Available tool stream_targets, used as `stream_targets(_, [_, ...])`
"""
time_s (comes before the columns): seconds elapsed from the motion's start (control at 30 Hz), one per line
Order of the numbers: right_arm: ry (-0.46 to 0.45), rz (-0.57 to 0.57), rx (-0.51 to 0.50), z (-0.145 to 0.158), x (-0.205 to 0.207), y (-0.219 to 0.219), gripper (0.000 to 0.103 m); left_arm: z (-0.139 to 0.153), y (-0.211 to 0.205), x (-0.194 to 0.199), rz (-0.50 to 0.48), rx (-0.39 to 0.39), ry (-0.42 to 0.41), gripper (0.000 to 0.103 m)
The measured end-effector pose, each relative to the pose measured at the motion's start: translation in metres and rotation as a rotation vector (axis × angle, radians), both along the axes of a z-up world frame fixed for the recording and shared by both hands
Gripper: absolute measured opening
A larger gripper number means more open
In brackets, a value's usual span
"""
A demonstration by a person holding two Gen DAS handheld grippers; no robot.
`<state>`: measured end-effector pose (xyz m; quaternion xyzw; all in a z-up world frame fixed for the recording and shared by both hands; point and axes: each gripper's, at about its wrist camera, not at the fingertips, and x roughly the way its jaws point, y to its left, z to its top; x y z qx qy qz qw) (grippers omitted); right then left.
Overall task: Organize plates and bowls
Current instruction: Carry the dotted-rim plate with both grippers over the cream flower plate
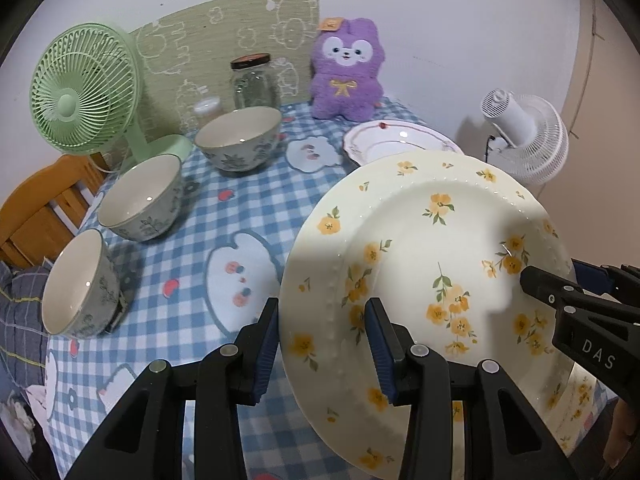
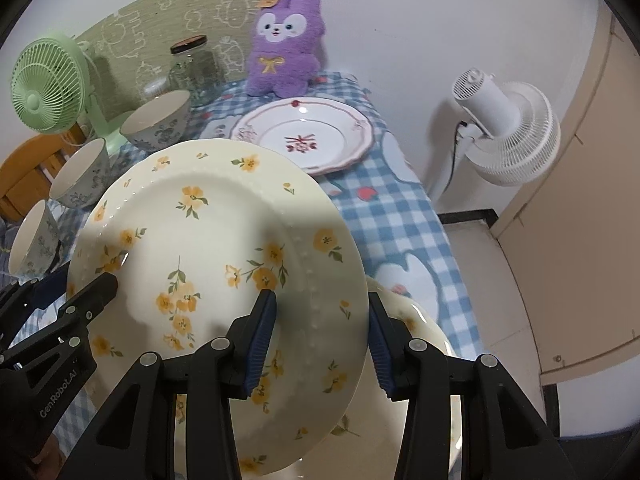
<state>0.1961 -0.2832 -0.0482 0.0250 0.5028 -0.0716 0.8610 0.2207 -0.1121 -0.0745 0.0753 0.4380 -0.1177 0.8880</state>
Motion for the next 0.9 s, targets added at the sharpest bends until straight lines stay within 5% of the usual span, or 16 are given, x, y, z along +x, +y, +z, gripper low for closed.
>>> stream_targets(0.9, [0.043,-0.093,0.015,-0.016,-0.061,-0.052,0.047,-0.022,-0.051,-0.045,-0.080,0.004,0.060,0.042])
